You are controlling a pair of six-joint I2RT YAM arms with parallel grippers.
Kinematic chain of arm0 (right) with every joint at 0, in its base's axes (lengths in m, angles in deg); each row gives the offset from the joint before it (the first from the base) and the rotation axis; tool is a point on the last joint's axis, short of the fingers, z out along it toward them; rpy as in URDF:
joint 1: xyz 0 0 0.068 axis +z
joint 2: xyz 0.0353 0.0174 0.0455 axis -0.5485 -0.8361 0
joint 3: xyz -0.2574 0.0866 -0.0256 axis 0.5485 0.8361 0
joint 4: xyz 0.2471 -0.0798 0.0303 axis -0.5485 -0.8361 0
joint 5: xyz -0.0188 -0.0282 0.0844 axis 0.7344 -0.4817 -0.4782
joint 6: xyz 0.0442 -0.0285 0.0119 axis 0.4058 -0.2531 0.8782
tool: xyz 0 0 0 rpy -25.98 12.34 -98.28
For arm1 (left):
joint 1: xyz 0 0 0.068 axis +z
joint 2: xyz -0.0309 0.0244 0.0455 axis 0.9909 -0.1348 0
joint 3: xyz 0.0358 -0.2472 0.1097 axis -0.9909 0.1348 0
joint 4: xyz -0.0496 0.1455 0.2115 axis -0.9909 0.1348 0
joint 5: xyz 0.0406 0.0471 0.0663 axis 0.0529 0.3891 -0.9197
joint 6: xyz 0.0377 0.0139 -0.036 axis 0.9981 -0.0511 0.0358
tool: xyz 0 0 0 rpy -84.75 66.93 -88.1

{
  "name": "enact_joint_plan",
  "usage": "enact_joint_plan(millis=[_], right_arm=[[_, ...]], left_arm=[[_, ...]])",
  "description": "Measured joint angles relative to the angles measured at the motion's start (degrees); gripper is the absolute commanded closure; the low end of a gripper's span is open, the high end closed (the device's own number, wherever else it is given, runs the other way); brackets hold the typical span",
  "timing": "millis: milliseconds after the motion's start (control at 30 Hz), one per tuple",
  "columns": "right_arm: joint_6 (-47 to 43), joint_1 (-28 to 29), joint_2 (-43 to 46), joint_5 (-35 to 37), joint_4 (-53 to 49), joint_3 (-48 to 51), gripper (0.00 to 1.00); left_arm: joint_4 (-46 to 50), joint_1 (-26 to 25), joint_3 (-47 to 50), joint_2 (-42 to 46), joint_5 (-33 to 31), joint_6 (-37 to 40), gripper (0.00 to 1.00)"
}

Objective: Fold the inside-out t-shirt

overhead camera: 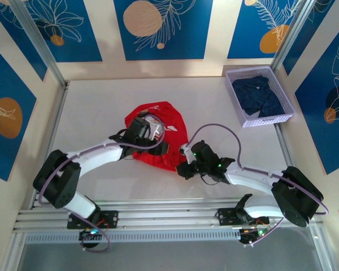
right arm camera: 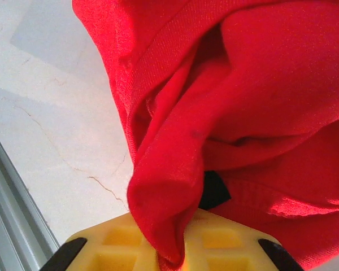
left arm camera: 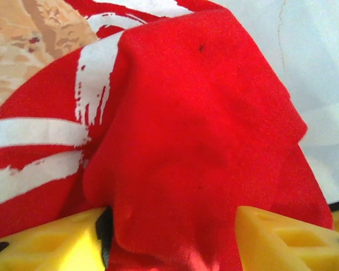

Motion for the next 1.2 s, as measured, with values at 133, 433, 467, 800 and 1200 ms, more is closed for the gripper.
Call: enact_joint_plan(millis=[133,433,467,800,1200], right_arm=[[-0.3,-0.7,0.0,0.6,-0.5,-0.5,0.89],[-1.1,-5.2,3.8,0.2,-3.7,-3.0,0.79],[-1.7,-5.6,4.9,-0.9,-4.0,-3.1,0.74],[-2.4,-17.9,15.9,-10.6,-5.3,-5.0,0.58],[-3.7,-14.6,-2.4,-9.9,-2.4,-11.1,0.5]], left_arm=[[0.8,-0.2,-1.8,-2.2,-0.2,0.3,0.82],[0.5,-0.1,-3.5,7.5,-0.2,1.1,1.0],[0.3,0.0,-4.1,9.4,-0.2,1.5,1.0],[1.7,2.9,-5.0,17.9,-0.2,6.6,1.0],[3.9,4.0,-3.6,19.8,-0.1,8.0,1.0]])
